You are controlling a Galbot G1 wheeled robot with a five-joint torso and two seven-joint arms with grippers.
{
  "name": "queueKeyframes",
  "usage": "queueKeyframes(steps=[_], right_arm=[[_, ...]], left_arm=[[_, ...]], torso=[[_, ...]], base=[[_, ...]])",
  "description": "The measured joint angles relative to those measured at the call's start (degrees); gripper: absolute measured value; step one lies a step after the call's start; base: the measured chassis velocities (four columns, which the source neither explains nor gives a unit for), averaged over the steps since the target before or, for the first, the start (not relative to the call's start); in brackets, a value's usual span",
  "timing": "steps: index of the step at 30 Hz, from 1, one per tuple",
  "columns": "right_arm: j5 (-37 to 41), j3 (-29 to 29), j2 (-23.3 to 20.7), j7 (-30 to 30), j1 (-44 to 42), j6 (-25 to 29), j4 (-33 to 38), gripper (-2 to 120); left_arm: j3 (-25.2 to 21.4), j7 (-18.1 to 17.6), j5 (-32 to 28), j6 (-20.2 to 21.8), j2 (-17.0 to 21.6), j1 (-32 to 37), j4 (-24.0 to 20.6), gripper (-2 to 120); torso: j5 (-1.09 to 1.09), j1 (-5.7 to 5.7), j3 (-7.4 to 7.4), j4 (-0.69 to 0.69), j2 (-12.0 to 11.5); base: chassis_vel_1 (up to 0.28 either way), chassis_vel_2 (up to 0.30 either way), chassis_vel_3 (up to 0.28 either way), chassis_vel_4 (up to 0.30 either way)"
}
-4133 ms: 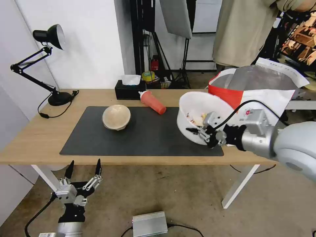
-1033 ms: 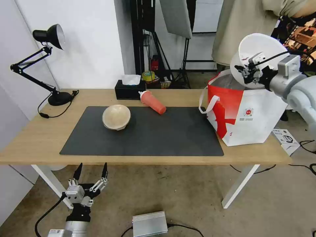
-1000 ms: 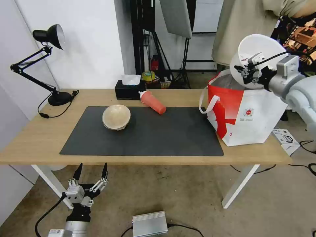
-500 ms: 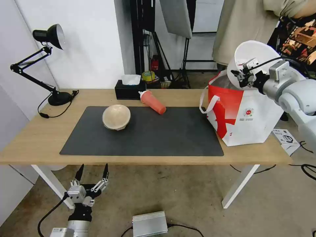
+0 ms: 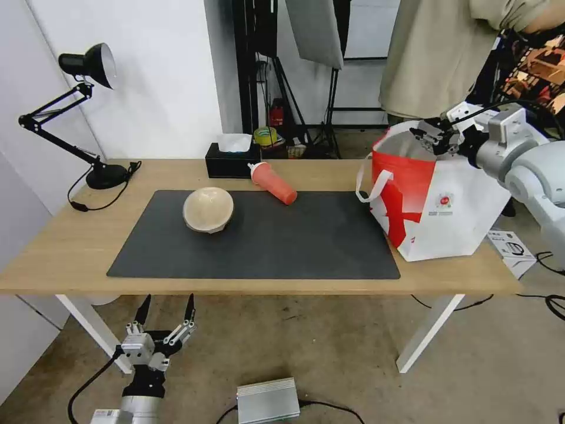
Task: Pick up the trash from the table and place it into the takeout bag.
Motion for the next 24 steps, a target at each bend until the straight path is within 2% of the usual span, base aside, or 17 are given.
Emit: queueKeyframes(steps=[3,5,6,9,12,24], right_arm=[[0.1,0.5,-0.3,0.0,-0.4,0.0,0.3,74],[0.1,0.5,-0.3,0.0,-0.4,0.0,0.3,74],[0.1,0.6,-0.4,0.0,-0.5,0.0,0.5,84],[0.2,1.0,-0.6,-0.2,-0.7,0.0,0.7,96],[0.2,1.4,-0.8,-0.2,-1.0,0.0,1.2,100],[6.4,1.6,-1.9,2.6,-1.0,0.2,5.2,100]], left_arm=[[0.0,0.0,0.1,0.0,-0.1,0.1,-0.2,100],[0.0,0.0,0.2,0.0,-0.1,0.1,-0.2,100],[0.0,0.0,0.3,0.0,-0.1,0.1,-0.3,100],[0.0,0.0,0.6,0.0,-0.2,0.3,-0.6,100],[0.0,0.0,0.7,0.0,-0.2,0.3,-0.6,100],[-1.1,-0.3,-0.9,0.2,1.2,1.2,-2.3,100]], torso=[[0.0,0.0,0.0,0.0,0.0],[0.0,0.0,0.0,0.0,0.0],[0.0,0.0,0.0,0.0,0.0],[0.0,0.0,0.0,0.0,0.0],[0.0,0.0,0.0,0.0,0.0],[0.0,0.0,0.0,0.0,0.0]], base=[[0.0,0.0,0.0,0.0],[0.0,0.0,0.0,0.0],[0.0,0.0,0.0,0.0],[0.0,0.0,0.0,0.0],[0.0,0.0,0.0,0.0],[0.0,0.0,0.0,0.0]])
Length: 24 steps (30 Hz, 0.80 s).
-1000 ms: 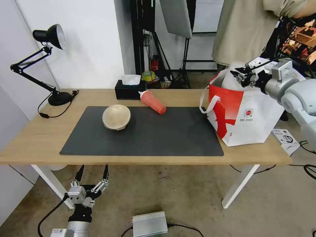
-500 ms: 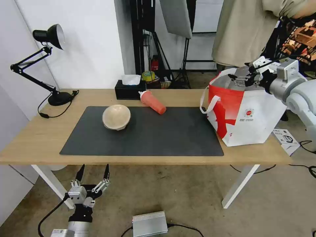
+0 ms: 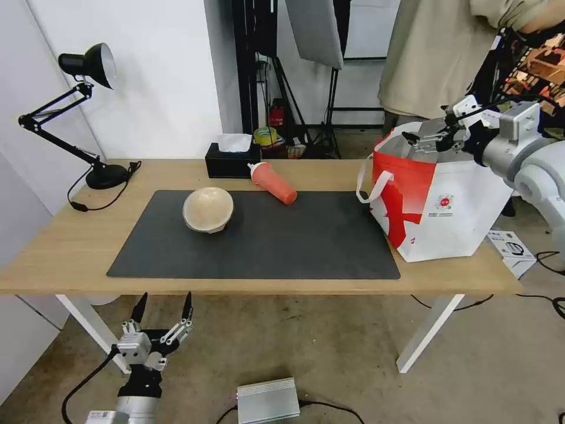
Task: Pick up the trash from the table and place it into the takeout bag.
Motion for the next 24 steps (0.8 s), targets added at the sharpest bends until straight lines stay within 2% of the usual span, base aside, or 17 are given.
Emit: queueKeyframes(steps=[7,15,19,24], right_arm=[[5.5,-2.3,-0.6,3.6,1.1,2.7,2.3,100],[11.6,-6.4,0.7,11.3,1.9,6.6,5.1,100],[12.5,-8.3,1.7,14.2,0.7,8.8,6.7,100],[12.4,-8.8,4.1,14.7,-1.4,10.5,8.2,100]], left_arm=[[0.6,-0.7,-0.3,-0.2,1.4,-0.6,-0.2,100],[2.1,-0.7,-0.4,-2.3,2.2,0.3,0.4,100],[2.4,-0.1,-0.4,-3.6,2.3,0.4,1.4,100],[1.8,0.2,-0.1,-4.0,1.4,1.0,0.6,100]], torso=[[0.0,0.0,0.0,0.0,0.0],[0.0,0.0,0.0,0.0,0.0],[0.0,0.0,0.0,0.0,0.0],[0.0,0.0,0.0,-0.01,0.0]], base=[[0.0,0.0,0.0,0.0],[0.0,0.0,0.0,0.0],[0.0,0.0,0.0,0.0],[0.0,0.0,0.0,0.0]])
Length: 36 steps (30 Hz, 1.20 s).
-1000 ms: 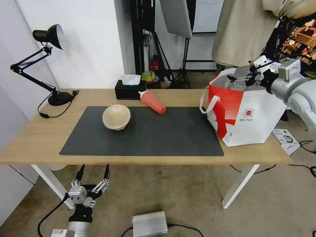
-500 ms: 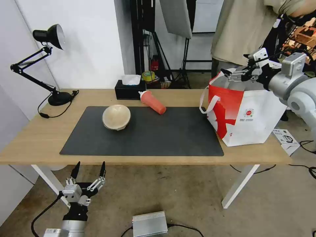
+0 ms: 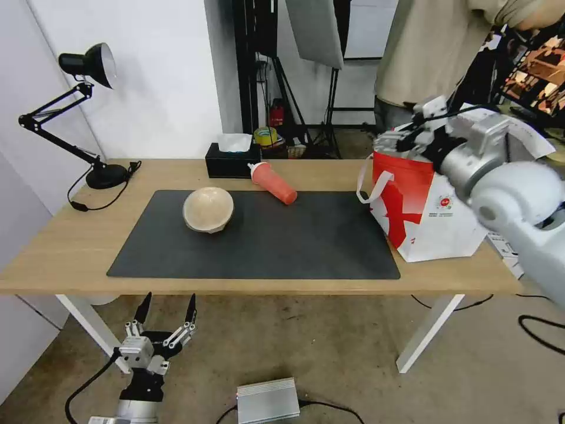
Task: Pick up the trash from the table and place it into the takeout bag.
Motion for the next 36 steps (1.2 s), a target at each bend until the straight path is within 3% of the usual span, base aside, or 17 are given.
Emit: queueKeyframes(steps=[12,19,36], right_arm=[[-2.6,-3.8,9.3,-0.4,1.4,0.8,-2.7,100],[-4.5,-8.2,15.3,-0.5,5.7,0.7,-9.0,100],[-9.2,-15.5,24.3,-1.4,10.9,0.2,-22.5,100]], left_arm=[[-1.3,-0.1,0.9,-0.3,-3.2,1.9,-4.7,100],[-1.9,-0.2,1.2,-0.4,-3.3,3.0,-6.4,100],[-0.7,0.1,3.0,-0.4,-3.2,3.9,-9.1,100]], torso=[[0.0,0.0,0.0,0.01,0.0],[-0.01,0.01,0.0,0.01,0.0],[0.0,0.0,0.01,0.01,0.0]], base=[[0.0,0.0,0.0,0.0],[0.0,0.0,0.0,0.0],[0.0,0.0,0.0,0.0]])
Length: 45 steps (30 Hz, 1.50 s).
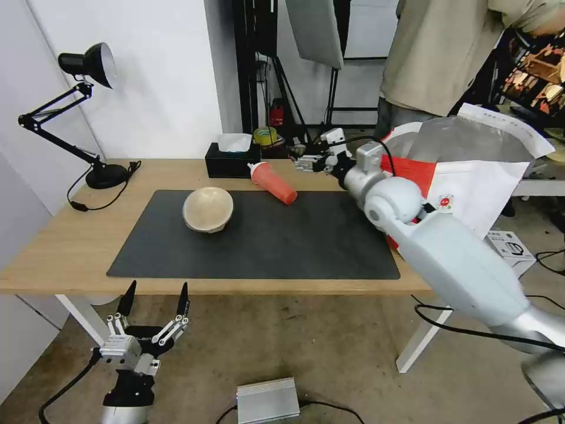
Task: Pick up the trash from the table and place it into the takeout bag.
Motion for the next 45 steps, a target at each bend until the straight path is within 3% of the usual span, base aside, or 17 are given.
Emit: queueKeyframes(steps=[19,45], right_arm=[[-2.1,-6.0,7.6,-2.4,6.2,-0.4,-14.5,100],[-5.0,-7.7,13.0,-6.7,9.6,-6.0,-26.3,100]], left_arm=[[0.2,1.1,0.6,-0.2,-0.1,-0.1,0.0,100],[0.0,3.4,0.4,-0.2,-0.1,-0.5,1.0,100]], torso=[[0.0,0.0,0.0,0.01,0.0],[0.0,0.0,0.0,0.0,0.0]], base=[[0.0,0.0,0.0,0.0],[0.0,0.0,0.0,0.0]])
